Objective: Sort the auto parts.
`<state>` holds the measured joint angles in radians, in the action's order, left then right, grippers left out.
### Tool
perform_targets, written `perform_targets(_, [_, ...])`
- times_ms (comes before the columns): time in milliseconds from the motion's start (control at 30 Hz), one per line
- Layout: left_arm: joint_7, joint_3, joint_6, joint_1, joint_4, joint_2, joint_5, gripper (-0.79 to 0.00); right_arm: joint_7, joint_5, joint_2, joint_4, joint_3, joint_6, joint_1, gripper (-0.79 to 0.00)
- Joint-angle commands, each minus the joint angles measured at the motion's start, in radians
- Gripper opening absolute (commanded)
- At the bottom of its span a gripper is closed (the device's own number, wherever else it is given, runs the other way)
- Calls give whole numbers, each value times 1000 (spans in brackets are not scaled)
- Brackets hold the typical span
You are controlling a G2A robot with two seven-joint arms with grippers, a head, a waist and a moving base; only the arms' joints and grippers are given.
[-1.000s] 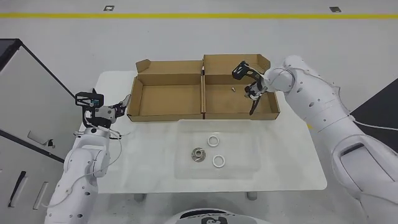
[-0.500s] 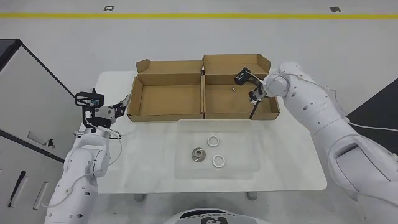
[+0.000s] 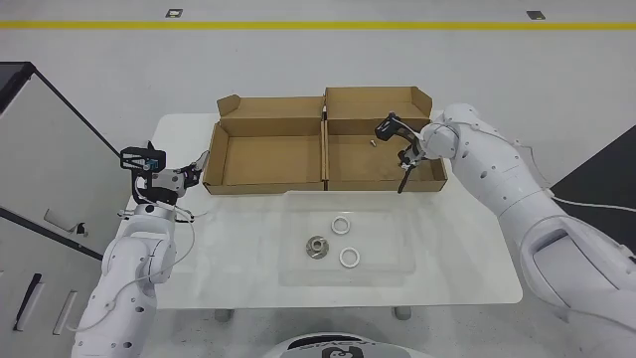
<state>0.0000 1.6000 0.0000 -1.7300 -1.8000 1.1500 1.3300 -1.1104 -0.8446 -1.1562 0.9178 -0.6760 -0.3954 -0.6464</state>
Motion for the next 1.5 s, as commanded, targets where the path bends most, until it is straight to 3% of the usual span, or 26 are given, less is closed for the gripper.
perform_targets(0, [0, 0, 0, 0, 0, 0, 0, 0, -1, 0, -1, -2, 0, 0, 0, -785])
perform_targets(100, [0, 0, 0, 0, 0, 0, 0, 0, 0, 0, -4, -11, 0, -4, -1, -785])
perform_targets(167, [0, 0, 0, 0, 0, 0, 0, 0, 3, -1, -6, -16, 0, -6, 1, -720])
perform_targets(367, [0, 0, 0, 0, 0, 0, 0, 0, 3, 1, -10, -21, -3, -11, 5, -643])
perform_targets(467, [0, 0, 0, 0, 0, 0, 0, 0, 4, 5, -11, -16, -8, -18, 9, -557])
perform_targets(767, [0, 0, 0, 0, 0, 0, 0, 0, 13, 3, 0, 37, -46, -35, 18, -428])
perform_targets(800, [0, 0, 0, 0, 0, 0, 0, 0, 13, 4, 3, 47, -54, -35, 18, -385])
perform_targets(833, [0, 0, 0, 0, 0, 0, 0, 0, 15, 5, 6, 63, -63, -35, 20, -142])
perform_targets(867, [0, 0, 0, 0, 0, 0, 0, 0, 14, 6, 10, 76, -73, -33, 18, 0])
perform_targets(1300, [0, 0, 0, 0, 0, 0, 0, 0, 17, 82, 92, 439, -311, -38, -93, 0])
perform_targets(1467, [0, 0, 0, 0, 0, 0, 0, 0, 5, 212, 126, 605, -441, -80, -184, 0])
